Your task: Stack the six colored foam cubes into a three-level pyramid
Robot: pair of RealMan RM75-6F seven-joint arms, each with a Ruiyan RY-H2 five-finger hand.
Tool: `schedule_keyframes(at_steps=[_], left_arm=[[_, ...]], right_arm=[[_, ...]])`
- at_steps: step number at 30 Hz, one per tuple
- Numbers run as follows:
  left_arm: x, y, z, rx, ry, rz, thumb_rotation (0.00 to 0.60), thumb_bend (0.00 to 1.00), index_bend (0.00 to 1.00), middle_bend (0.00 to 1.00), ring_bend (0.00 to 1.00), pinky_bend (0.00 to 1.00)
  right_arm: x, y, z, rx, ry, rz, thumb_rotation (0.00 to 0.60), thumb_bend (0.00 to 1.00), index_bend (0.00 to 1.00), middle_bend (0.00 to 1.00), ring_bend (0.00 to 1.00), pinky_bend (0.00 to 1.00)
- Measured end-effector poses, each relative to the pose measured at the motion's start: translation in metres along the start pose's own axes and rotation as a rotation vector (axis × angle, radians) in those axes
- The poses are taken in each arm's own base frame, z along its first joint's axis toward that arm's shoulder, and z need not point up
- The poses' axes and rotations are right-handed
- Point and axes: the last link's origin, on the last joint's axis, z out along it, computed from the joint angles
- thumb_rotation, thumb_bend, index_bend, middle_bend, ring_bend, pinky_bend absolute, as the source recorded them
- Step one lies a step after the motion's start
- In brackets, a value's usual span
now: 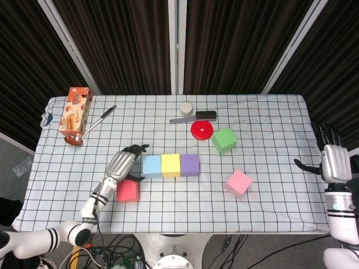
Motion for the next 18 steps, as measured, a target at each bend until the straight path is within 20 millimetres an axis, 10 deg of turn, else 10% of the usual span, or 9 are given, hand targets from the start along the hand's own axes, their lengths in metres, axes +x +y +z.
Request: schedule_keyframes(at_steps=[18], left_arm=[[0.002,-0.01,0.002,0.044,-0.001,0.025,0.6,0.1,0.11,0.21,0.13,0.24]], right_arm=[[-0.002,0.001,0.001,-0.007,-0.008,-0.001,0.6,0.06,0.0,0.14,0.0,0.0]])
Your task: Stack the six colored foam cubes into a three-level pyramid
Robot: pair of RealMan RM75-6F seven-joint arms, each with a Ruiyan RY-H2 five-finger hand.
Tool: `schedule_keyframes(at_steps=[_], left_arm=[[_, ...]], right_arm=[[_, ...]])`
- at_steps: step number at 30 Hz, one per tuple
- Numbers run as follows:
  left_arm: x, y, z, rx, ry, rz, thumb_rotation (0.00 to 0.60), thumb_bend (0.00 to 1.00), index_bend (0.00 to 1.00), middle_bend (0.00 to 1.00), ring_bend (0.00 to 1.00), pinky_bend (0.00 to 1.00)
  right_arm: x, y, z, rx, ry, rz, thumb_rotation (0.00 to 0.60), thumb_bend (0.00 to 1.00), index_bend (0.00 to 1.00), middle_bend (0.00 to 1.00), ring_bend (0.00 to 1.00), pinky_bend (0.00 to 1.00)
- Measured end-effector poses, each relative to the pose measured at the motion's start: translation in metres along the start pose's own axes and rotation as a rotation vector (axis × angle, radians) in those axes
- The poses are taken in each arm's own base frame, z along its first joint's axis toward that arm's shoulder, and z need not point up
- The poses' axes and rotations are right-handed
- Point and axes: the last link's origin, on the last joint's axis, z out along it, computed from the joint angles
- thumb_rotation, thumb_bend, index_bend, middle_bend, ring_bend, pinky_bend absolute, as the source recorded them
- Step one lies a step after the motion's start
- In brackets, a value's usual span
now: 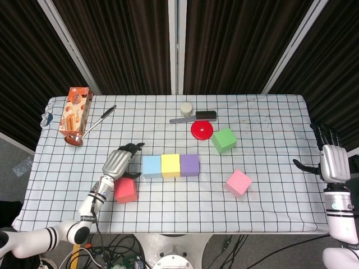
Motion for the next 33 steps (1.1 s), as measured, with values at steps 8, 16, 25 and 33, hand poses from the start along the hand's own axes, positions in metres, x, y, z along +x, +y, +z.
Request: schedule_keyframes(at_steps=[8,16,25,33], left_arm=[[0.004,0.001,0.006,0.0,0.018,0.0,0.6,0.1,0.11,0.21,0.13,0.24],[0.007,0.006,0.01,-0.014,0.022,0.005,0.6,0.1,0.11,0.21,0.13,0.24],[0.006,0.01,0.013,-0.02,0.022,0.004,0.6,0.1,0.11,0.21,0.13,0.24],[0.005,0.012,0.015,-0.026,0.026,0.002,0.6,0.1,0.11,0.21,0.13,0.24]], right_arm=[[0.0,0.002,0.0,-0.007,0.0,0.003,0.6,0.06,0.0,0.14,0.0,0.0],[0.001,0.004,0.0,-0.01,0.001,0.006,0.6,0.06,0.0,0.14,0.0,0.0],[0.001,0.006,0.0,-0.015,0.0,0.007,0.6,0.06,0.0,0.14,0.0,0.0],[0.002,0.008,0.0,-0.019,-0.001,0.004,0.6,0.06,0.0,0.14,0.0,0.0]])
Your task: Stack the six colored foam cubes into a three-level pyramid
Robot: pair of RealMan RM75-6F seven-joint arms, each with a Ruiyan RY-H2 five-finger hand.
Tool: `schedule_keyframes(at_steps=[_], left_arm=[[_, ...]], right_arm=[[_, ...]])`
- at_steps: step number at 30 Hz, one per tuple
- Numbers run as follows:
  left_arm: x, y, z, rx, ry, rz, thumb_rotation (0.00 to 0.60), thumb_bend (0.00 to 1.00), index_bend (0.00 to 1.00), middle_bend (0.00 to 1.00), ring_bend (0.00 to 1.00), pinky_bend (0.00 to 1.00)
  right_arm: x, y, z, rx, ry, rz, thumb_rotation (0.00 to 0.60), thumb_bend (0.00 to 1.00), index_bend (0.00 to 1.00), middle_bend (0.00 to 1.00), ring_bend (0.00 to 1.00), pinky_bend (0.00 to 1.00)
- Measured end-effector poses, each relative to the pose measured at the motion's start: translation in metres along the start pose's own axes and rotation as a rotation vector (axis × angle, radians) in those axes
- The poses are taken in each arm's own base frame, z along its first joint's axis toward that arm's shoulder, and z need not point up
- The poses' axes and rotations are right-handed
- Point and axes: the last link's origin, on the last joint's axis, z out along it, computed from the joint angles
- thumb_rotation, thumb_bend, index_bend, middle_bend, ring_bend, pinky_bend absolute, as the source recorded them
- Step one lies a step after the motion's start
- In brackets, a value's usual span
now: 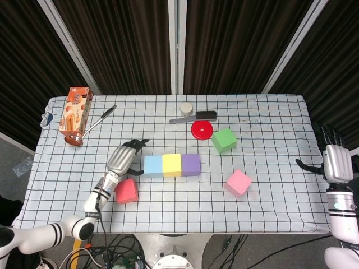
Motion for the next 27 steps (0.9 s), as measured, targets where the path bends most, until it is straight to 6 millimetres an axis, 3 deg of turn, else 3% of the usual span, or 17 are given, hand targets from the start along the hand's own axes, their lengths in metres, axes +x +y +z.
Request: schedule_keyframes(at_steps=[17,27], left_arm=[[0.012,-0.009,-0.007,0.03,0.027,0.032,0.6,0.1,0.11,0.21,0.13,0.24],[0.049,-0.032,-0.04,0.109,0.118,0.053,0.6,0.1,0.11,0.26,0.13,0.24]], right_arm=[[-0.001,-0.001,0.001,0.007,-0.004,0.001,0.6,0.06,0.0,0.14,0.0,0.0],[0.009,-0.008,0.006,0.04,0.018,-0.021,0.6,0.06,0.0,0.14,0.0,0.0]])
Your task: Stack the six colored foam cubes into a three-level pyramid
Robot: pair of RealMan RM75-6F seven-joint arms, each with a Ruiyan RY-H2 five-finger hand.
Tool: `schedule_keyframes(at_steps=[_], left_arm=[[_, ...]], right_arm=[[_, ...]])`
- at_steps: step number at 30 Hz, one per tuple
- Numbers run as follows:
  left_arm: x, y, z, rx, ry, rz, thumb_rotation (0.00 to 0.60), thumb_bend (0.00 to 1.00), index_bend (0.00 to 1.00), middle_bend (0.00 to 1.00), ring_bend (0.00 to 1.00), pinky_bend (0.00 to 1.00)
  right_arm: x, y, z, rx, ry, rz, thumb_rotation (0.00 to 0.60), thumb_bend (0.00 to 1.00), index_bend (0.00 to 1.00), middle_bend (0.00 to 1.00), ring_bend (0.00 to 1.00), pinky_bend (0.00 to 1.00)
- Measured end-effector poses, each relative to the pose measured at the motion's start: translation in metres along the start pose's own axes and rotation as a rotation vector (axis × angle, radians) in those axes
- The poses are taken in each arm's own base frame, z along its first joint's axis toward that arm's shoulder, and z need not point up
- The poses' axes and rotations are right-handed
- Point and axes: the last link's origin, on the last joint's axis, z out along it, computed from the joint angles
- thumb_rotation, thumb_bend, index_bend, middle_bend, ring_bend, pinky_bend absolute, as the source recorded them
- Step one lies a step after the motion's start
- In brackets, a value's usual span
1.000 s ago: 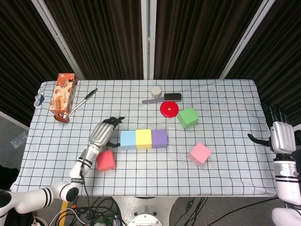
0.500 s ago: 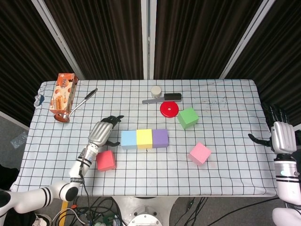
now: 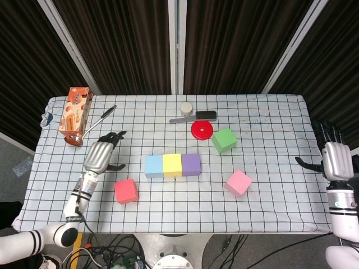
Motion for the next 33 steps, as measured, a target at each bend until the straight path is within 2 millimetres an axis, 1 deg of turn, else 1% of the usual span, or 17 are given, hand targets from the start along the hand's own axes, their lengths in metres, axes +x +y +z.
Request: schedule_keyframes(at_steps=[2,6,9,11,14,19,23,29,33], left_arm=[[0.009,-0.004,-0.009,0.015,0.002,-0.004,0.6,0.1,0.11,0.28,0.13,0.24],[0.027,-0.01,-0.032,0.041,-0.027,-0.018,0.6,0.09,0.11,0.3,0.13,0.24],[0.036,-0.011,-0.051,0.057,-0.066,-0.031,0.6,0.05,0.11,0.3,0.13,0.24],[0.037,-0.01,-0.062,0.068,-0.093,-0.047,0.6,0.03,0.11,0.3,0.13,0.24],[0.031,-0.008,-0.077,0.086,-0.124,-0.074,0.6,0.02,0.11,0.29,0.13,0.24],[0.018,0.001,-0.079,0.079,-0.149,-0.093,0.6,0.0,0.1,0.22,0.1,0.21],[0.014,0.006,-0.08,0.061,-0.196,-0.097,0.6,0.0,0.1,0.19,0.08,0.19],[0.006,0.01,-0.085,0.073,-0.263,-0.09,0.6,0.0,0.09,0.17,0.07,0.18],[-0.003,0.012,-0.085,0.084,-0.285,-0.083,0.6,0.0,0.09,0.17,0.07,0.18]], right_arm=[[0.004,-0.001,0.002,0.006,0.009,-0.004,0.6,0.06,0.0,0.14,0.0,0.0],[0.008,-0.003,0.004,0.011,0.018,-0.001,0.6,0.06,0.0,0.14,0.0,0.0],[0.009,-0.004,0.003,0.014,0.018,0.002,0.6,0.06,0.0,0.14,0.0,0.0],[0.01,-0.004,0.002,0.015,0.02,0.004,0.6,0.06,0.0,0.14,0.0,0.0],[0.012,-0.006,0.001,0.018,0.027,0.005,0.6,0.06,0.0,0.14,0.0,0.0],[0.016,-0.009,-0.001,0.024,0.036,0.002,0.6,0.06,0.0,0.14,0.0,0.0],[0.018,-0.008,-0.001,0.02,0.037,-0.003,0.6,0.06,0.0,0.14,0.0,0.0],[0.016,-0.006,-0.001,0.011,0.031,-0.001,0.6,0.06,0.0,0.14,0.0,0.0],[0.014,-0.005,-0.001,0.009,0.024,-0.004,0.6,0.06,0.0,0.14,0.0,0.0]])
